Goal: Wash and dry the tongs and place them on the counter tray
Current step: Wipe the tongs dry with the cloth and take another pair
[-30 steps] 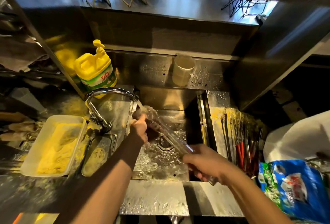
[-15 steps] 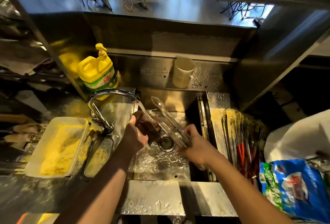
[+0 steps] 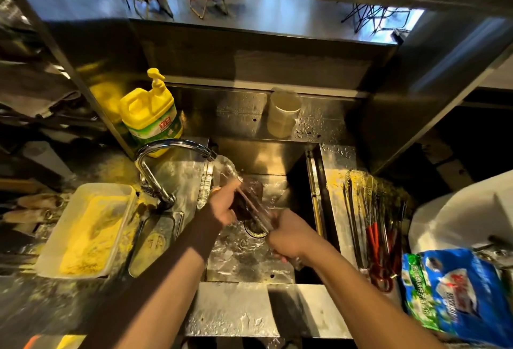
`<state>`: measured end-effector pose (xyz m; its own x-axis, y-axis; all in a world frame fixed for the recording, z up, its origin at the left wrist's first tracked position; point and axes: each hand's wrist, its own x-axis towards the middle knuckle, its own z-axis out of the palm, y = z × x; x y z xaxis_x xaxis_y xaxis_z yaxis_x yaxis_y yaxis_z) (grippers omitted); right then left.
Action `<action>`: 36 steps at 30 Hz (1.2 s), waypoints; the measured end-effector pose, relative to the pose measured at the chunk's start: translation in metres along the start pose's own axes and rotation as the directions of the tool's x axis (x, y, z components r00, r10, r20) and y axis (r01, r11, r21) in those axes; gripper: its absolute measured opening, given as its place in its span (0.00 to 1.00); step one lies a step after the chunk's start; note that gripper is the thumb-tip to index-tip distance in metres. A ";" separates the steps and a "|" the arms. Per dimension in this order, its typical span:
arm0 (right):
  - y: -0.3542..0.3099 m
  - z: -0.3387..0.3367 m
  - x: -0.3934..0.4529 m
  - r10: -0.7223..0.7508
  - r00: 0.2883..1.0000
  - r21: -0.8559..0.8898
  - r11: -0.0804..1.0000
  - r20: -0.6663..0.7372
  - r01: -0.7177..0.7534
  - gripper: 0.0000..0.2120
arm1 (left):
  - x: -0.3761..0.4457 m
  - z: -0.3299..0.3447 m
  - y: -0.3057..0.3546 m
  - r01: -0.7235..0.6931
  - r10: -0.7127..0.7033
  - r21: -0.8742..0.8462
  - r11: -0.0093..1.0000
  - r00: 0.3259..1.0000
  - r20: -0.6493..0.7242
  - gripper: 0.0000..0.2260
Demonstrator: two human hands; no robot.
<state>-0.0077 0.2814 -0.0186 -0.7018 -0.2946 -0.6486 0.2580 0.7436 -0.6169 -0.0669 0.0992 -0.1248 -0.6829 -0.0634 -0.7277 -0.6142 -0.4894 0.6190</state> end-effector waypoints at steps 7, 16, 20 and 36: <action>0.000 -0.004 0.004 0.050 0.999 0.031 0.998 -0.004 -0.050 0.20 | 0.001 0.009 0.004 0.001 -0.002 -0.018 1.000 0.999 -0.032 0.13; -0.004 -0.006 0.006 0.055 0.998 0.001 0.999 -0.005 -0.055 0.12 | -0.002 0.014 0.007 -0.006 0.006 -0.010 1.000 1.000 -0.001 0.12; -0.006 -0.006 0.010 0.035 0.999 -0.005 0.999 -0.027 -0.035 0.12 | 0.001 0.015 0.015 0.025 -0.025 -0.036 0.999 0.999 -0.024 0.14; 0.007 -0.025 -0.004 0.052 0.998 -0.055 0.997 -0.022 -0.053 0.18 | 0.005 -0.003 0.014 -0.124 0.117 -0.011 0.992 0.961 -0.251 0.18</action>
<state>-0.0199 0.3026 -0.0091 -0.7020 -0.2421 -0.6697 0.2580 0.7900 -0.5561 -0.0779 0.0899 -0.1208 -0.6287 -0.3364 -0.7011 -0.5207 -0.4874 0.7009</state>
